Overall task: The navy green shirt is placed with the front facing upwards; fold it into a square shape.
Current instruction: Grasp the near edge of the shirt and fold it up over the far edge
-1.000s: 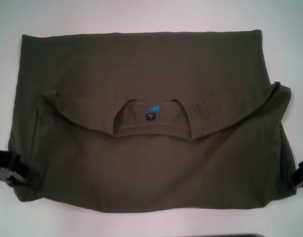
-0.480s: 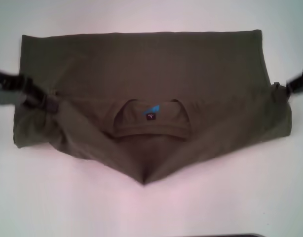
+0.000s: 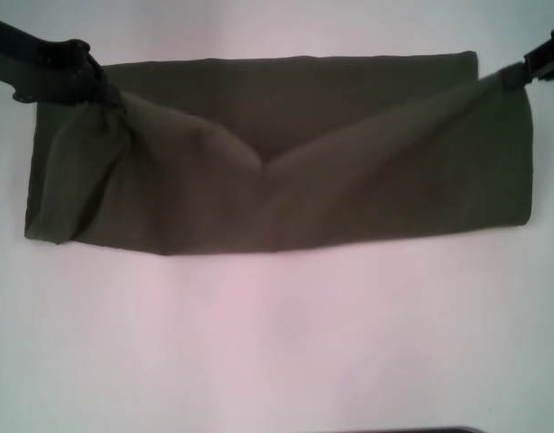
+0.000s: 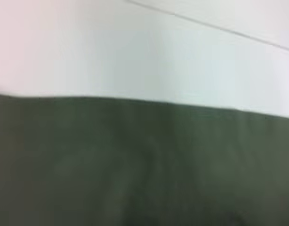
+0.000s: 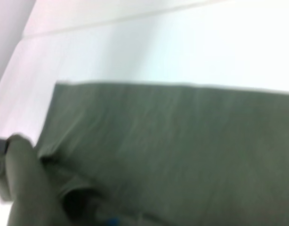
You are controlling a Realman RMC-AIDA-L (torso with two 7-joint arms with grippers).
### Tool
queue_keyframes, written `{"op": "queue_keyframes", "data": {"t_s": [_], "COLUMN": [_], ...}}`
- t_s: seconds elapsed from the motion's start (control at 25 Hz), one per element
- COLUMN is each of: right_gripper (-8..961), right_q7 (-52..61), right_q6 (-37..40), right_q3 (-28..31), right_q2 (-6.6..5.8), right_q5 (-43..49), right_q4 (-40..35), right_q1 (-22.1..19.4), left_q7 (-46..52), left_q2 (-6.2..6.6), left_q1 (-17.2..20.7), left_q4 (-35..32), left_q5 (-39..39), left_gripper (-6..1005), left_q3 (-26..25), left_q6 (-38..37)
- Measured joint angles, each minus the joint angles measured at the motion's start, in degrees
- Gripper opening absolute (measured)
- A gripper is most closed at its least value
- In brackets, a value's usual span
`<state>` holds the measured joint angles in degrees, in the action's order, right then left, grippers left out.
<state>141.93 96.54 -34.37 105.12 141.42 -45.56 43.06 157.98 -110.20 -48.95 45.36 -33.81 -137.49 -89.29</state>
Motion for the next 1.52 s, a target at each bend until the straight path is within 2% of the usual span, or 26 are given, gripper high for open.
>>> {"op": "queue_keyframes", "data": {"t_s": [0.16, 0.64, 0.72, 0.96, 1.2, 1.36, 1.52], "right_gripper": [24, 23, 23, 24, 24, 23, 23], "right_q7": [0.6, 1.7, 1.8, 1.6, 1.2, 1.0, 0.9], "right_q6": [-4.9, -12.9, -14.5, -21.4, -28.1, -31.9, -34.3], "right_q3": [0.2, 0.5, 0.4, -0.9, -2.3, -3.4, -5.0], "right_q2": [-0.14, -0.06, 0.46, 3.45, 6.05, 6.82, 7.41], "right_q5": [-0.1, -0.4, -0.4, -0.1, -0.1, -0.1, -0.3], "right_q4": [-0.2, -0.3, -0.3, 0.0, 0.7, 3.0, 4.4], "right_q1": [-0.3, -0.2, 0.0, 0.5, 0.1, 0.3, 0.7], "left_q7": [2.9, 5.4, 5.4, 4.8, 4.7, 4.6, 4.8], "left_q2": [-0.18, -1.25, -1.62, -2.93, -4.02, -4.91, -5.03], "left_q1": [-1.0, -2.5, -3.0, -3.9, -3.8, -3.6, -3.6], "left_q4": [-1.5, -2.4, -3.6, -7.3, -9.4, -9.7, -10.1], "left_q5": [2.1, 1.8, 2.0, 2.3, 2.3, 2.1, 1.9], "left_gripper": [92, 92, 92, 93, 92, 90, 90], "left_q3": [0.9, 0.7, 0.9, 2.0, 2.7, 2.7, 2.6], "left_q6": [5.6, 15.0, 17.3, 25.9, 31.2, 33.5, 34.4]}}
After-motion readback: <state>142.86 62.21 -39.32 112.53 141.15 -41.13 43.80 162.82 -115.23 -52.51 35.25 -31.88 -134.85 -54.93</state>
